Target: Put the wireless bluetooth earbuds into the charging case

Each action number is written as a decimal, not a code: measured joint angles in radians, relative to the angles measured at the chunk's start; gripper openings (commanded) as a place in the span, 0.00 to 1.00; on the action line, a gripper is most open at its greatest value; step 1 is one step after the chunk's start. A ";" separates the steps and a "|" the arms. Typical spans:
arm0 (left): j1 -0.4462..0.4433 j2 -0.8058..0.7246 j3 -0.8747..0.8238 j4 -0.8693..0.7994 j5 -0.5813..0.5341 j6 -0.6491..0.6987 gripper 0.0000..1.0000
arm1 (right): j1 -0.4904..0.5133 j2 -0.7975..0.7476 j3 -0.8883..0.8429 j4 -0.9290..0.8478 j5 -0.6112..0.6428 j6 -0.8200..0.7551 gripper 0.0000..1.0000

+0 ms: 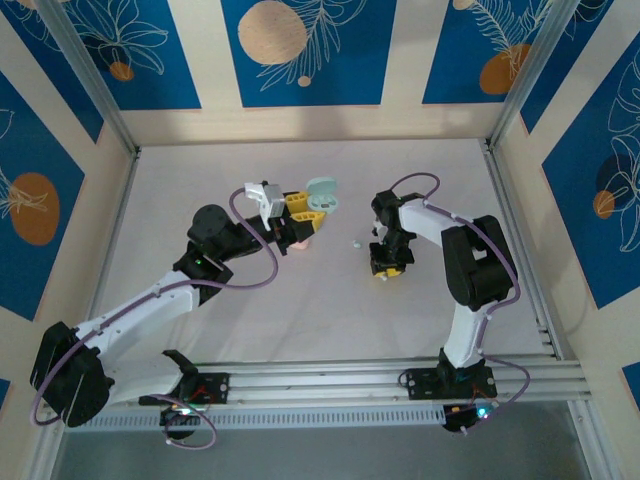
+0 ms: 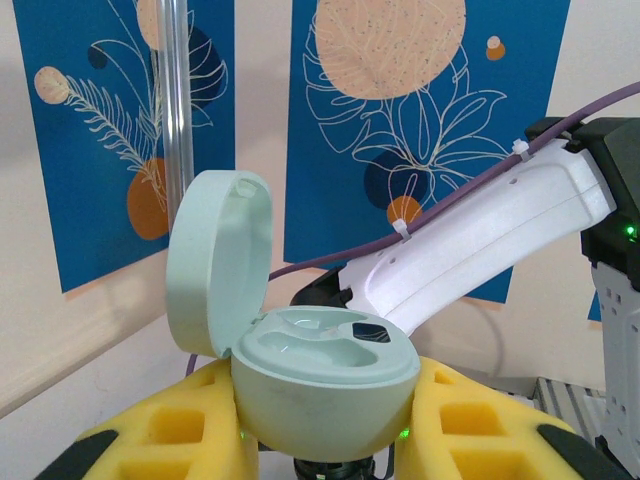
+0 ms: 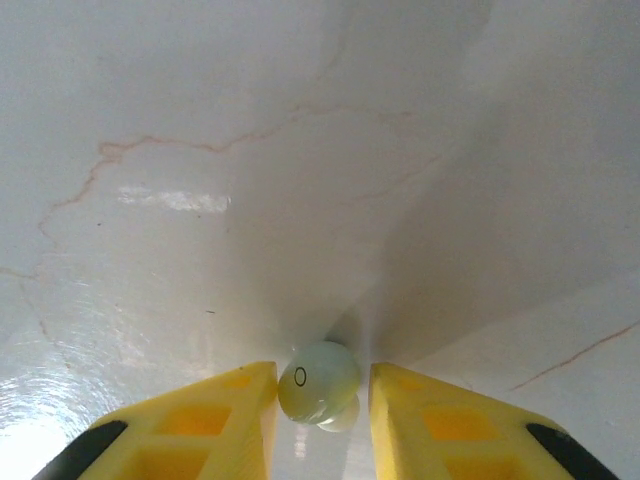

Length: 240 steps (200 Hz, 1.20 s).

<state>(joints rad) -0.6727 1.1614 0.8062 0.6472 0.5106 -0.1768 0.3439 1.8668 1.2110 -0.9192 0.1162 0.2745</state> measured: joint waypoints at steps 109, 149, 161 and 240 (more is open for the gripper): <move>0.000 0.001 0.000 0.000 0.000 -0.001 0.24 | -0.006 0.004 0.001 0.017 -0.038 0.018 0.30; 0.000 0.001 0.000 0.000 0.000 -0.001 0.25 | -0.006 0.030 0.020 0.017 -0.037 0.018 0.29; 0.000 0.001 0.000 0.000 0.000 -0.002 0.25 | -0.006 0.032 0.024 0.016 -0.037 0.018 0.28; 0.000 0.010 0.000 0.000 0.000 -0.006 0.24 | -0.002 0.035 0.028 0.008 -0.021 0.013 0.26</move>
<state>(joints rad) -0.6727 1.1717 0.8062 0.6468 0.5106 -0.1829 0.3416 1.9018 1.2388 -0.9108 0.0956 0.2874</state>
